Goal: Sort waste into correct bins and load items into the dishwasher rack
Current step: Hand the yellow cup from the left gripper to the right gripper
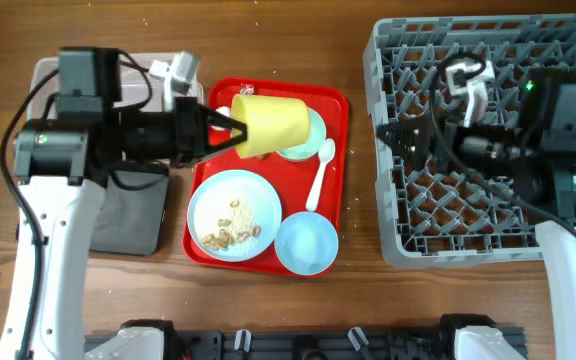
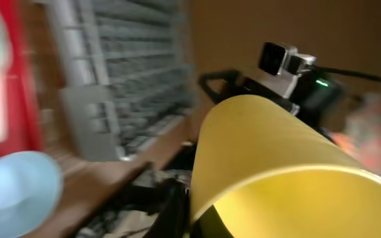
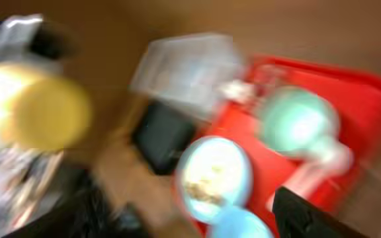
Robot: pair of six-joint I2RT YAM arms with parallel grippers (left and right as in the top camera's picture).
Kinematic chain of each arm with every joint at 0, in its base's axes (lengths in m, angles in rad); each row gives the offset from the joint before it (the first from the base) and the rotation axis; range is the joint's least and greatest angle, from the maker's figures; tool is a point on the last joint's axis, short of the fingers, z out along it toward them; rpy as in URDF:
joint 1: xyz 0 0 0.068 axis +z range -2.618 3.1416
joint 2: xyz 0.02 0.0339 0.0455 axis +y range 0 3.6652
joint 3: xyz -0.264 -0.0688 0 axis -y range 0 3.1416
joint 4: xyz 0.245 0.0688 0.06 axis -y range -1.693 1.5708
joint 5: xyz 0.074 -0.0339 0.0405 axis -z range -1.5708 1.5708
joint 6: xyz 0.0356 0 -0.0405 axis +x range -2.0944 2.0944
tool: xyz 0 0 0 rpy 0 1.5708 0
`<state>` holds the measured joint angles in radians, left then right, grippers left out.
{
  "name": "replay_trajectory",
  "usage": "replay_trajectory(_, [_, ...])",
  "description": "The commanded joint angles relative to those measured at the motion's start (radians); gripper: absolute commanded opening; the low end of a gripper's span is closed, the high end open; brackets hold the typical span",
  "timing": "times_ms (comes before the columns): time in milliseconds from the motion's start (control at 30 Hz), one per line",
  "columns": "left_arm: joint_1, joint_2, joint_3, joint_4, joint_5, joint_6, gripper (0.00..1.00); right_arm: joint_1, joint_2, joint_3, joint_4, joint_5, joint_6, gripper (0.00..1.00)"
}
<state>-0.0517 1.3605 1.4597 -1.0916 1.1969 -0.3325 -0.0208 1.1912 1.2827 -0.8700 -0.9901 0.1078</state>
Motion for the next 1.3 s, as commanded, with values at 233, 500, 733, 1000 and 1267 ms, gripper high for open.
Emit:
replay_trajectory(233, [-0.087,-0.005,0.009,0.074,0.287,0.094,0.04,0.069,-0.001,0.012,0.344,-0.618,0.059,0.84])
replay_trajectory(500, [-0.176,-0.005,0.009,0.131,0.268,0.094,0.04,0.226,-0.001,0.012,0.536,-0.375,0.341,0.84])
replay_trajectory(733, [-0.177,-0.005,0.009,0.146,0.222,0.093,0.04,0.305,-0.001,0.012,0.541,-0.343,0.339,0.72])
replay_trajectory(1000, [-0.177,-0.005,0.009,0.154,0.193,0.093,0.04,0.327,0.0,0.012,0.54,-0.341,0.337,0.59])
replay_trajectory(1267, [-0.177,-0.005,0.009,0.154,0.192,0.09,0.98,0.327,-0.003,0.012,0.522,-0.307,0.314,0.56])
